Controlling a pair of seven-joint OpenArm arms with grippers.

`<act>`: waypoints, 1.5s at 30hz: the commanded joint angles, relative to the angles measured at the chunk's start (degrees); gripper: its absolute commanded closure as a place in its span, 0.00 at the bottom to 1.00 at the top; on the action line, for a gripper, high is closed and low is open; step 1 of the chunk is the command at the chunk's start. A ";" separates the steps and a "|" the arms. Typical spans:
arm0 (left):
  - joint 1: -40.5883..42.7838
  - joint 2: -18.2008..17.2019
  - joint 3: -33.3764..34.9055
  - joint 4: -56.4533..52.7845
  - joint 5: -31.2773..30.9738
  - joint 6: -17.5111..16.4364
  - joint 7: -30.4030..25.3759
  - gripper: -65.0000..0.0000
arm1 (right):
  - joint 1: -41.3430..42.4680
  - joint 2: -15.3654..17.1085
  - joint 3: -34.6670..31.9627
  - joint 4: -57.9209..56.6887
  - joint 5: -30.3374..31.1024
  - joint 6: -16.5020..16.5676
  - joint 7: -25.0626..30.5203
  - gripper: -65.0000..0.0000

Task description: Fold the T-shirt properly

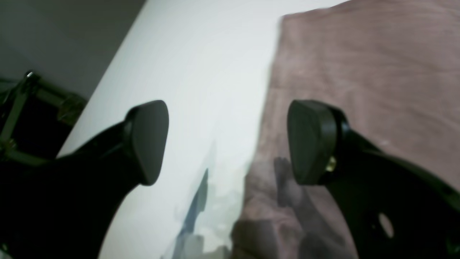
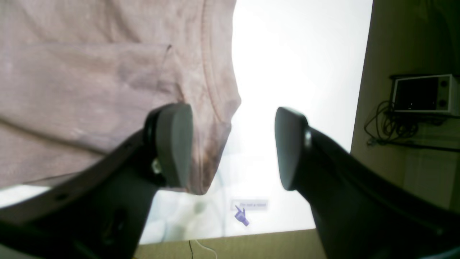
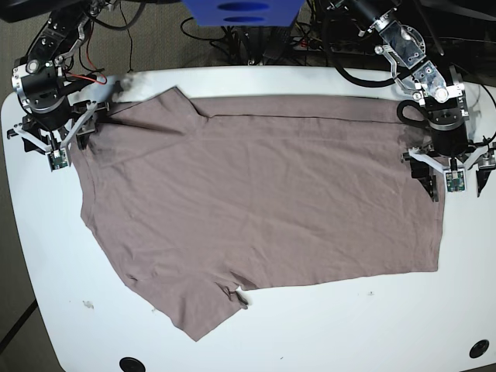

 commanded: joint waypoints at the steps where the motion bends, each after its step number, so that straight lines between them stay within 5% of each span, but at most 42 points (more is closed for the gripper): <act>1: -0.16 -0.56 0.38 0.78 1.10 0.90 -1.10 0.24 | -0.01 0.44 0.15 1.85 0.13 -0.18 0.87 0.47; 27: -0.07 -0.99 0.38 -0.19 1.98 0.90 -1.10 0.24 | -0.01 0.18 0.15 2.20 0.13 -0.18 1.05 0.47; 36: -0.07 -0.99 0.38 -0.19 1.98 0.90 -1.10 0.24 | -0.01 -4.13 0.15 2.20 0.13 -0.18 0.96 0.47; 45: -0.07 -0.73 0.65 -0.19 1.98 0.90 -1.10 0.24 | -0.01 -4.66 0.15 2.20 0.13 -0.18 0.96 0.47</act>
